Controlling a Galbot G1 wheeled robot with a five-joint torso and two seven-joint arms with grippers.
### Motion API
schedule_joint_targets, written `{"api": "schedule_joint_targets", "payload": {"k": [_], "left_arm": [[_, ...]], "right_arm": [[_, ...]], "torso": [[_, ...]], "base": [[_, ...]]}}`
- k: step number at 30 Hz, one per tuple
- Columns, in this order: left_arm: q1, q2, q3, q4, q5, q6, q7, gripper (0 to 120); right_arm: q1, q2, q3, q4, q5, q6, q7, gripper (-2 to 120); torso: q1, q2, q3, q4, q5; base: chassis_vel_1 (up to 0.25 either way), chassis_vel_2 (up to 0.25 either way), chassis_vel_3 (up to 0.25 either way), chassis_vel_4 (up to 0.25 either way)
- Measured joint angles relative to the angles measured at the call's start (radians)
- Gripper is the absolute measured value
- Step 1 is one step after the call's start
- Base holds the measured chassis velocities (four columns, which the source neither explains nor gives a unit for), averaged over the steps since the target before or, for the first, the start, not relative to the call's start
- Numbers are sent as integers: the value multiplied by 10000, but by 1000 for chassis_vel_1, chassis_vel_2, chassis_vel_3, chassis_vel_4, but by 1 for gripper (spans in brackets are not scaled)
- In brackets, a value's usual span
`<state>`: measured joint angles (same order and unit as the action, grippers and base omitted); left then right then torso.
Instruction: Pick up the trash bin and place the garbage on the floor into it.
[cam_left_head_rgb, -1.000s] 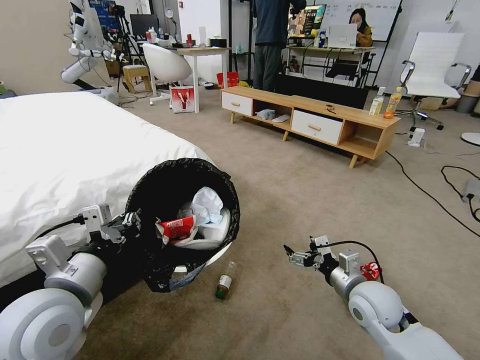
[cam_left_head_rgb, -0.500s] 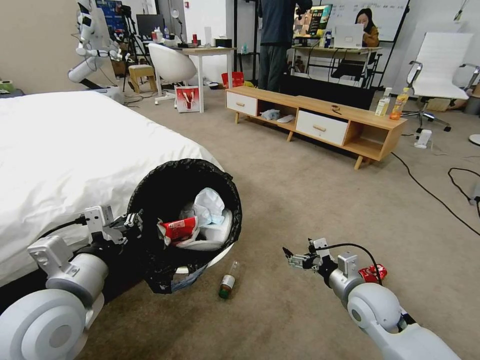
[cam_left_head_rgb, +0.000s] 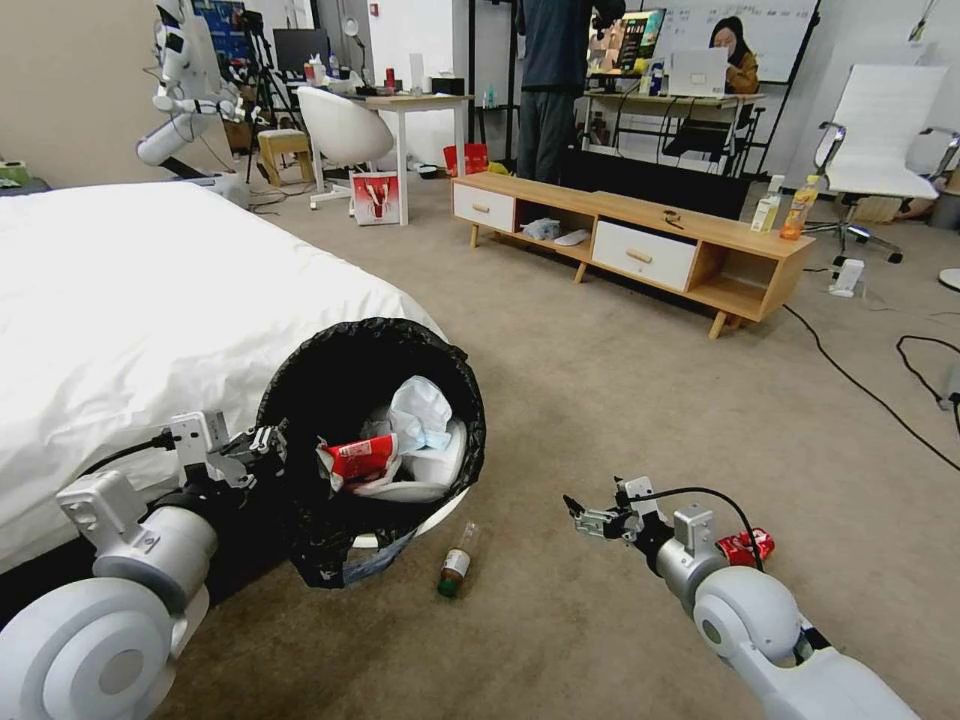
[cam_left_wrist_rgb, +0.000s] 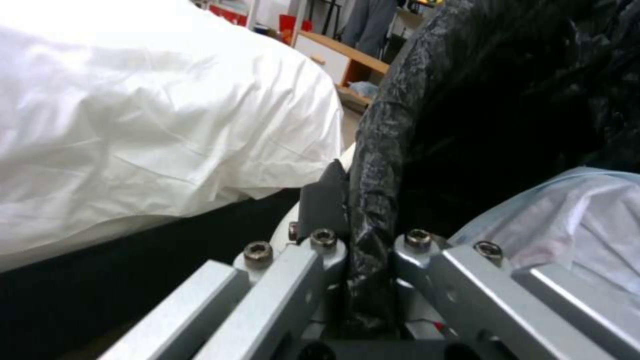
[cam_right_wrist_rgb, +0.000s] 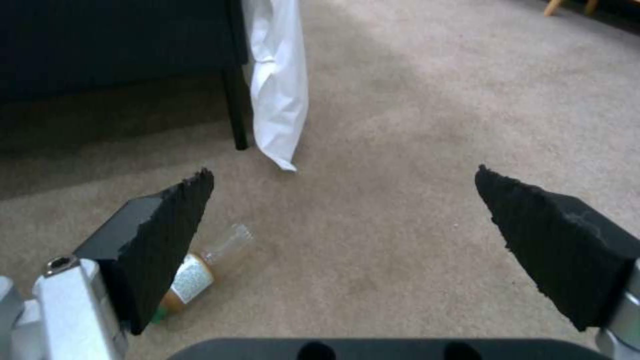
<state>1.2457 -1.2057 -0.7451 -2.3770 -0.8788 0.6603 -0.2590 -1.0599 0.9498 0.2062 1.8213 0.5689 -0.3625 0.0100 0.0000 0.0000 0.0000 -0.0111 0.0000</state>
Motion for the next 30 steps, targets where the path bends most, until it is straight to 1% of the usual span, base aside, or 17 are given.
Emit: {"api": "schedule_joint_targets", "payload": {"k": [5,13,17,18,19,20,21,23,25,27,30], "left_arm": [[-9,-3,4,12,1,4,3,2],[-24,-15,29,34,32,-55,7,2],[-27,-16,32,40,39,-102,0,2],[-27,-16,32,40,41,-105,0,2],[-27,-16,33,40,42,-108,0,2],[-27,-16,33,40,42,-108,0,2],[-26,-16,35,36,41,-112,1,2],[-24,-16,35,35,41,-118,1,2],[-20,-16,35,35,48,-124,0,2],[-7,-17,32,35,68,-133,-5,2],[-5,-21,32,32,71,-143,-6,2]], "right_arm": [[20,-1,-4,-35,-10,24,-53,100],[22,10,-12,-39,-13,50,-64,100],[13,10,-13,-39,-9,54,-66,100],[10,10,-12,-37,-8,55,-66,100],[7,11,-12,-36,-6,55,-66,100],[7,11,-12,-36,-6,55,-66,100],[8,11,-12,-35,-5,55,-65,100],[9,12,-12,-35,-4,54,-65,100],[13,14,-12,-34,-3,55,-65,100],[15,17,-16,-32,0,55,-68,100],[15,14,-18,-32,2,54,-77,100]], "torso": [[0,0,0,1,0],[0,0,0,3,0],[0,-1,0,10,0],[0,0,0,8,0],[0,0,0,0,0],[0,0,0,0,0],[0,0,0,-5,0],[0,0,0,-6,0],[0,0,0,-4,0],[0,0,0,2,0],[0,0,0,2,0]], "base": [[10,10,6,6],[72,84,66,70],[78,73,71,77],[36,53,52,13],[0,0,0,0],[0,0,0,0],[0,0,0,0],[0,0,0,0],[0,0,0,0],[0,0,0,0],[0,0,0,0]]}}
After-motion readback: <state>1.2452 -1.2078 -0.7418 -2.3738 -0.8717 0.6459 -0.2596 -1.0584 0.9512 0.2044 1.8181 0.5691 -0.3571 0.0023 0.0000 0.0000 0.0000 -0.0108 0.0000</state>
